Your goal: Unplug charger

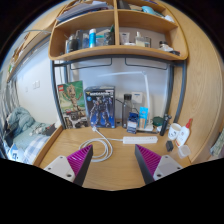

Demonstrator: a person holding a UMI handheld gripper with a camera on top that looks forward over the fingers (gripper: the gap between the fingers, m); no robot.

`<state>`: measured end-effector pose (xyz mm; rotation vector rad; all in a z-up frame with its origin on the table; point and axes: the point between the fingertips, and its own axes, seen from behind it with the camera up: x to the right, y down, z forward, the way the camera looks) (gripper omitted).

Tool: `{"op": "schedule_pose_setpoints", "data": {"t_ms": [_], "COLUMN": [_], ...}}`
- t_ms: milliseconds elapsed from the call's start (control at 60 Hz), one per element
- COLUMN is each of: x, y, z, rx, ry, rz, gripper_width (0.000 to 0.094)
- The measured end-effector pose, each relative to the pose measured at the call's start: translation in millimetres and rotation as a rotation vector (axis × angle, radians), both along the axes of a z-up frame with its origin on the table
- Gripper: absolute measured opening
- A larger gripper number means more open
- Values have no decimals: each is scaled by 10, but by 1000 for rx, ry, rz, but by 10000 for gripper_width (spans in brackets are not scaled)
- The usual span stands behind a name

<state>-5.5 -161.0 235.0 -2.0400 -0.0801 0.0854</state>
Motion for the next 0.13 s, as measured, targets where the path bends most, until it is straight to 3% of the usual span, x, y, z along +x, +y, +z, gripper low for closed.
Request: {"op": "schedule_pose_setpoints", "data": {"t_ms": [133], "x": [-25], "y": [-13], "z": [-28], "rx": [2], "ry": [7], "rz": [-1], "gripper_width": [858]}}
